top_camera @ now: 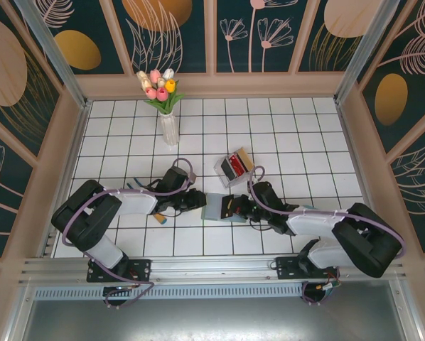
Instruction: Put the credit cards into the card holder
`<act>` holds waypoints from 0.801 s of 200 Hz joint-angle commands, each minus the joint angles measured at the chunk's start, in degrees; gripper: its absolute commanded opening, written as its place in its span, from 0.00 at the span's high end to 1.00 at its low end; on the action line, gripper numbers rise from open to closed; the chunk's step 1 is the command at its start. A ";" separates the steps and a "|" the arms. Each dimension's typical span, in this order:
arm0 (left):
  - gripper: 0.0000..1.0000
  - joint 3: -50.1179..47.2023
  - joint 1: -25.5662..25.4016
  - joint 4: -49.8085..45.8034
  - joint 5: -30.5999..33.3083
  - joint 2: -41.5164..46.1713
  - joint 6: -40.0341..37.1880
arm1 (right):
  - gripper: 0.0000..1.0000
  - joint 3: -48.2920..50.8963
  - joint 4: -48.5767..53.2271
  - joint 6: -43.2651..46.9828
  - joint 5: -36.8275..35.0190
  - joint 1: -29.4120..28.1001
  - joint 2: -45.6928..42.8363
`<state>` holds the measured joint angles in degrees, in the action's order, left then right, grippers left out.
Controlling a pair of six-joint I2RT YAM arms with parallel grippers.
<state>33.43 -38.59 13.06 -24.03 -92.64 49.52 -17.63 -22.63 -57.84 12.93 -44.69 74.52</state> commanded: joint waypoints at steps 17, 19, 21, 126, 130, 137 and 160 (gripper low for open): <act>0.74 -0.32 -0.70 -2.21 0.35 -1.69 -0.12 | 0.95 -0.98 -3.12 -1.38 0.31 0.23 5.04; 0.74 -0.32 -0.68 -2.17 0.36 -1.67 -0.14 | 0.96 -1.02 -3.23 -1.41 0.20 0.09 5.27; 0.74 -0.37 -0.69 -2.21 0.32 -1.67 -0.13 | 0.96 -1.08 -3.39 -1.42 0.07 -0.06 5.39; 0.76 -1.00 -0.67 -2.05 0.97 -1.51 0.41 | 0.90 -5.75 -6.44 -2.55 1.37 -3.11 13.19; 0.76 -1.00 -0.64 -2.07 0.92 -1.50 0.41 | 0.89 -6.11 -5.32 -2.37 1.00 -3.13 13.05; 0.76 -1.00 -0.64 -2.27 1.15 -1.35 0.40 | 0.87 -6.57 -3.21 -1.89 0.22 -3.13 12.40; 0.78 -1.01 -0.66 -2.86 2.07 -0.96 0.37 | 0.78 -7.40 3.45 0.06 -2.36 -3.02 8.65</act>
<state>33.32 -38.61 13.02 -23.49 -92.64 49.76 -23.46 -27.90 -60.18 12.86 -47.05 85.93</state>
